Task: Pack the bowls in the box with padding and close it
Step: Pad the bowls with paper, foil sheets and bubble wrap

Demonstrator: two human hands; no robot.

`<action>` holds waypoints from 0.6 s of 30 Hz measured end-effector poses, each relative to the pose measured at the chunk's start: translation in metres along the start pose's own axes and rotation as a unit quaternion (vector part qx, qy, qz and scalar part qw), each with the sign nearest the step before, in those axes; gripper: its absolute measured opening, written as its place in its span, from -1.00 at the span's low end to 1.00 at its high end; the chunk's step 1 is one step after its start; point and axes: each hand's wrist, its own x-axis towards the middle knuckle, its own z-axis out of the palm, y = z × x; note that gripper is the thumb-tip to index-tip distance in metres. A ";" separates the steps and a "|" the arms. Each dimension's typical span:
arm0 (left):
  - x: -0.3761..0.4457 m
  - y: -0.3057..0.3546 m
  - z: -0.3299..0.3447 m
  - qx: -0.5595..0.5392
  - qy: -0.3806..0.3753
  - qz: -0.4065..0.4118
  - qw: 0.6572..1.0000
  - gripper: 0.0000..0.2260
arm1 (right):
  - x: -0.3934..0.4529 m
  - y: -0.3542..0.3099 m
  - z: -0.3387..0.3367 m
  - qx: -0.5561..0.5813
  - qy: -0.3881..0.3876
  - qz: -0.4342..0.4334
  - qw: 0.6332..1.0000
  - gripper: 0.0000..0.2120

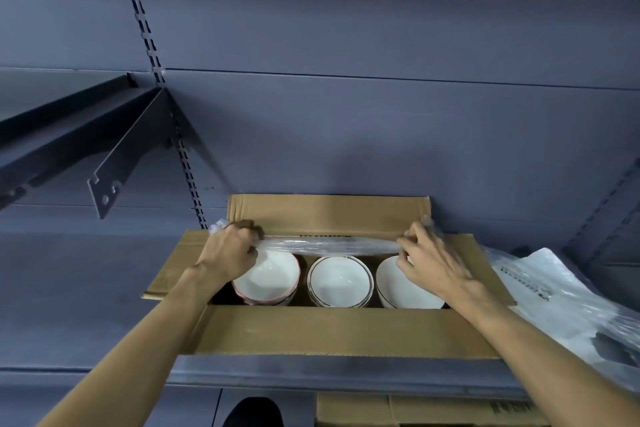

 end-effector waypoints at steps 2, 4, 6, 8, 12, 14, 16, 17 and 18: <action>0.000 0.001 0.003 -0.010 -0.022 -0.002 1.000 -0.61 | 0.001 -0.001 0.000 -0.020 -0.010 0.003 1.000 -0.96; 0.000 0.005 0.005 -0.005 -0.044 -0.017 0.999 -0.61 | 0.003 -0.002 0.002 -0.037 -0.035 0.020 0.999 -0.90; 0.000 0.009 0.006 -0.004 -0.055 -0.040 0.998 -0.66 | 0.004 -0.001 0.005 -0.027 -0.069 0.035 0.997 -0.77; 0.001 0.011 0.008 -0.019 -0.060 -0.065 0.996 -0.67 | 0.004 0.000 0.007 -0.007 -0.077 0.048 0.996 -0.77; 0.002 0.012 0.008 -0.091 -0.086 -0.099 0.987 -0.63 | 0.005 0.000 0.008 0.032 -0.065 0.047 0.996 -0.81; 0.006 0.013 0.008 -0.092 -0.094 -0.099 0.986 -0.63 | 0.004 0.001 0.008 0.043 -0.057 0.041 0.997 -0.85; 0.010 0.012 0.005 -0.066 -0.122 -0.109 0.984 -0.58 | 0.003 0.003 0.010 0.035 -0.059 0.035 0.997 -0.79; 0.013 0.011 0.006 -0.058 -0.137 -0.114 0.982 -0.56 | 0.003 0.003 0.010 0.031 -0.064 0.036 0.997 -0.73; 0.017 0.011 0.006 -0.068 -0.149 -0.122 0.979 -0.56 | 0.002 0.004 0.012 0.031 -0.067 0.037 0.997 -0.67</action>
